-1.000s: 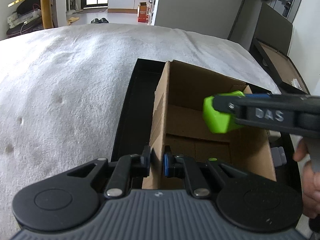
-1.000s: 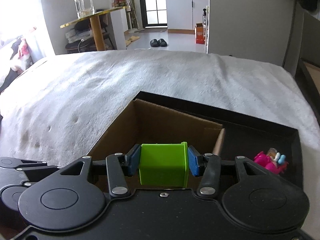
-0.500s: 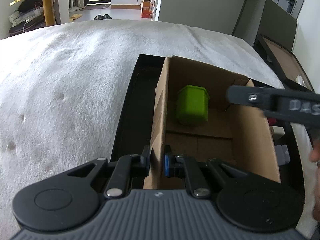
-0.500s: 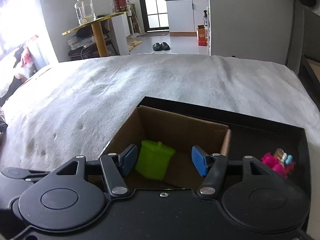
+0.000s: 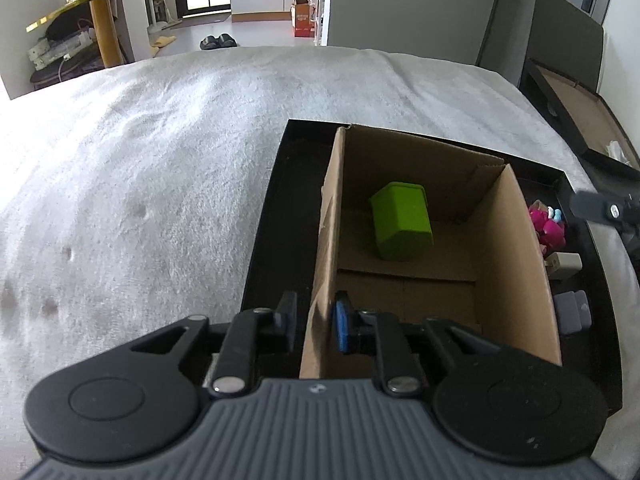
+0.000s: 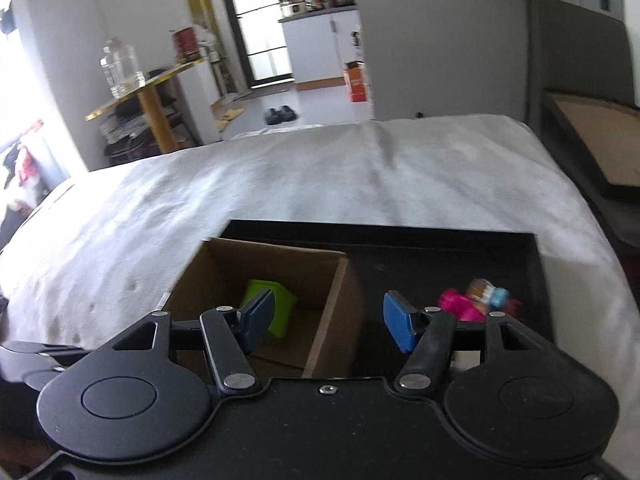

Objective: Organize rigid objects
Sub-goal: 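Lift the right tool out of the box while left tool releases the box wall, then close the right tool on the grey-lavender block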

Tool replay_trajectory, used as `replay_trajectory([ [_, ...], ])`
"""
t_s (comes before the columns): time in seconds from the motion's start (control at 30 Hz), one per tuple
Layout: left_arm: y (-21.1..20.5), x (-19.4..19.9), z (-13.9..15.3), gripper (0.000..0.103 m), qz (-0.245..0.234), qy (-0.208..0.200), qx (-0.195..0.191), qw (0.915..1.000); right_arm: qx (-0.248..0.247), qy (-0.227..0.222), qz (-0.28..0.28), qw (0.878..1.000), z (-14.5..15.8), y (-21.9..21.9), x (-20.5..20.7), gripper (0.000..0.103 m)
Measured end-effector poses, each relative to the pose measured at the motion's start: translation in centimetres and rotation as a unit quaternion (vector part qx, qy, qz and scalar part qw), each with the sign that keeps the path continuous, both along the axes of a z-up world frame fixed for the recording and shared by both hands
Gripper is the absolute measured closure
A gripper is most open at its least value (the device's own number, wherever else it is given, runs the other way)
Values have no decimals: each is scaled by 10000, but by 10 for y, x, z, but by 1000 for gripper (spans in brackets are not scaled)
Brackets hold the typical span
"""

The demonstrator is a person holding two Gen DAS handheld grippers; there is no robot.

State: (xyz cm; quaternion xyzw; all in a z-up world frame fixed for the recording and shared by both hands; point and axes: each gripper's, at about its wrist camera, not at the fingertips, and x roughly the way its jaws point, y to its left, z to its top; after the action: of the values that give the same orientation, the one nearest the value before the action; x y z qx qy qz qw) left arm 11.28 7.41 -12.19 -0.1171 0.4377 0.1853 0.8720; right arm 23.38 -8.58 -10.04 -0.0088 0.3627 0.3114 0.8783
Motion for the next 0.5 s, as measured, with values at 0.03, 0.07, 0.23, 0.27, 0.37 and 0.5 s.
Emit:
replay_trajectory([
  [0.03,-1,0,1,75,8,13,20,10000,-4,39,-43,10000,-3,-5,1,43],
  [0.07,-1,0,2,72,19,26,43,10000,-23,58,-67,10000,-5,-8,1,43],
  [0.23,-6,4,5,58,30,109,178,9998,-74,184,-207,9996,-15,-30,4,43],
  [0.27,-7,5,6,57,27,127,204,9997,-97,205,-234,9995,-17,-35,4,43],
  [0.37,-10,8,8,49,29,164,266,9995,-206,290,-327,9988,-27,-46,6,43],
  [0.5,-17,14,8,31,-20,283,407,9988,-280,417,-428,9978,-38,-57,10,43],
])
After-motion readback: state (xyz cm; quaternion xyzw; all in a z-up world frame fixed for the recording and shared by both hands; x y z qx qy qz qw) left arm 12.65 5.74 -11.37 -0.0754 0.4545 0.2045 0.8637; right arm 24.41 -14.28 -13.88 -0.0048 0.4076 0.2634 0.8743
